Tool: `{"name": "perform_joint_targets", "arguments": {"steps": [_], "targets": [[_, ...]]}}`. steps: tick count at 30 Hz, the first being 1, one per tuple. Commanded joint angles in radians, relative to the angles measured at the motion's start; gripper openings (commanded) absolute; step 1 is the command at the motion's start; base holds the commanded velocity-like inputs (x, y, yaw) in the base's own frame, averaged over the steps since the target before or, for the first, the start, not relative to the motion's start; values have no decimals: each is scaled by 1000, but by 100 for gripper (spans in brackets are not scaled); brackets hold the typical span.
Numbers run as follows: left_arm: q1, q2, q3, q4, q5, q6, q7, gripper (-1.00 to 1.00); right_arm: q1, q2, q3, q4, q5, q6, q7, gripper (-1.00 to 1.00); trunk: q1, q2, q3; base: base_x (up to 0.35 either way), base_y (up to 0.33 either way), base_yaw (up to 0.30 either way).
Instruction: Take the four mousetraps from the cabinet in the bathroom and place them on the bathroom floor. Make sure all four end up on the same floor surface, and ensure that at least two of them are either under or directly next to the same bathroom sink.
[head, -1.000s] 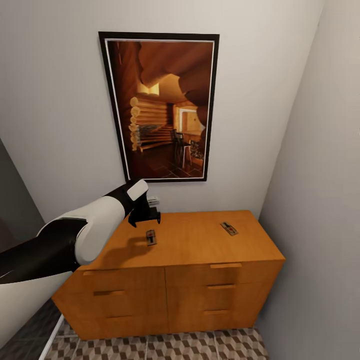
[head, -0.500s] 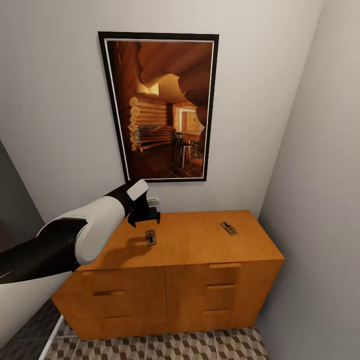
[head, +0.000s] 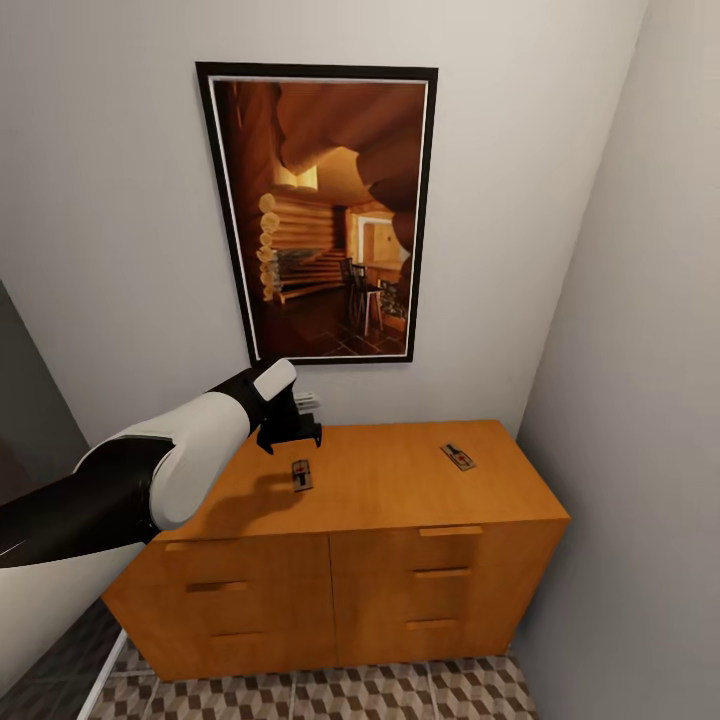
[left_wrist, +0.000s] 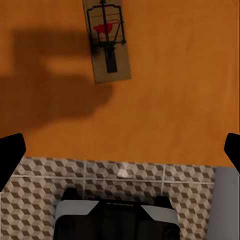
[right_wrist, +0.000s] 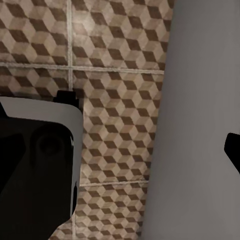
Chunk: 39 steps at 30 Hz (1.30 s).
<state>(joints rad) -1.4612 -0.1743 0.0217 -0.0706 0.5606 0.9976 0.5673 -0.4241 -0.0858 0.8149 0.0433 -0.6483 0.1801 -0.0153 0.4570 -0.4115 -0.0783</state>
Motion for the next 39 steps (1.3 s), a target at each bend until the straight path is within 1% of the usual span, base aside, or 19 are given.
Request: {"name": "perform_joint_targets", "arguments": {"steps": [1,4,5,11,14,15,16,34,39], "targets": [[-1,0,2,-1,13,2,10,100,-1,0,8,0,-8,4,-2,100,5,-10,-5,0,0,0],[-1,0,3,-1,37,1,11,100,-1,0,8,0,-8,4,-2,100,16,-31,-15,0,0,0],[-1,0,3,-1,37,1,11,100,-1,0,8,0,-8,4,-2,100,20,-38,-18,0,0,0],[-1,0,4,-1,105,-5,15,100,-1,0,8,0,-8,4,-2,100,43,-80,-37,0,0,0],[-1,0,4,-1,127,-23,17,100,-1,0,8,0,-8,4,-2,100,54,-101,-46,0,0,0],[-1,0,4,0,141,-46,19,100,-1,0,7,1,-8,4,-2,100,58,-108,-49,0,0,0],[-1,0,4,1,147,-55,20,100,-1,0,7,1,-8,4,-2,100,62,-115,-52,0,0,0],[-1,0,3,2,148,-63,20,100,-1,0,7,1,-10,4,-2,100,131,-241,-109,0,0,0],[-1,0,3,2,147,-64,29,100,-1,0,7,1,-13,4,-2,100,150,-276,-125,0,0,0]]}}
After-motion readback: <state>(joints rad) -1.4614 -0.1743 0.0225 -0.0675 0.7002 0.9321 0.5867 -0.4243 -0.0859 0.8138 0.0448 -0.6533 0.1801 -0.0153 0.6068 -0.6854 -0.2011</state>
